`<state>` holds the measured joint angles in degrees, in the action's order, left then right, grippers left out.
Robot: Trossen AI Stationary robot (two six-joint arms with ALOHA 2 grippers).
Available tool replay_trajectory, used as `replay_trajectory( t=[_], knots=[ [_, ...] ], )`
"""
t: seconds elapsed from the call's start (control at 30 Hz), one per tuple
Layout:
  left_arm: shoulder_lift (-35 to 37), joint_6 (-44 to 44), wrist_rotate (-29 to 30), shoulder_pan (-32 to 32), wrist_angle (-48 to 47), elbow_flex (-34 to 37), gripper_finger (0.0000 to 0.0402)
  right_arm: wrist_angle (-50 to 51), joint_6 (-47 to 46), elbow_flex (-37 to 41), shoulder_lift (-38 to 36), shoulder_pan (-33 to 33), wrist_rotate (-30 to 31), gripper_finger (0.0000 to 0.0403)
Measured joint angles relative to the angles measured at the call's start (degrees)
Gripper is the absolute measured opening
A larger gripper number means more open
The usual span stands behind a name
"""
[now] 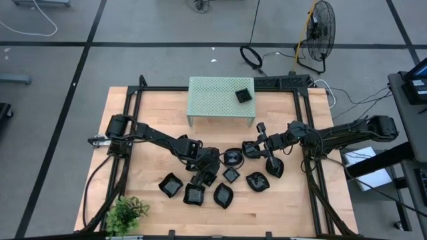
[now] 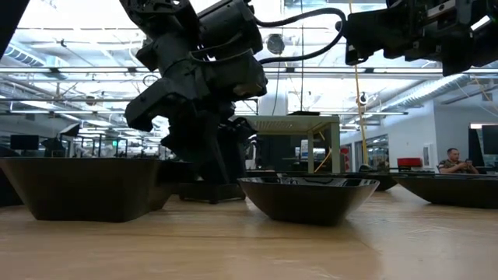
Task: Pick & Place Mini shaped plates
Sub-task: Stack the black square plate on top of the other black square plates on the shelf
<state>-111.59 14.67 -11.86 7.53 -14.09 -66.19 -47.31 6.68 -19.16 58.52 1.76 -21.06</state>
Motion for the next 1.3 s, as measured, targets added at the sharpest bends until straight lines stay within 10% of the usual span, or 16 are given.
replay_trajectory(
  t=[0.6,1.13,1.3],
  knots=[
    [0.42,-1.50,-0.42,-0.17,-1.10,0.00,0.0185,0.31,0.02,0.00,0.00,0.00,0.00,0.0091],
    [0.42,-1.50,-0.46,-0.33,-0.93,0.00,0.0014,0.42,0.04,0.00,0.00,0.02,0.00,0.0091],
    [1.37,-2.26,-0.17,-0.32,-0.55,-0.02,0.0017,0.42,0.02,0.00,0.00,0.01,0.02,0.0091]
  ],
)
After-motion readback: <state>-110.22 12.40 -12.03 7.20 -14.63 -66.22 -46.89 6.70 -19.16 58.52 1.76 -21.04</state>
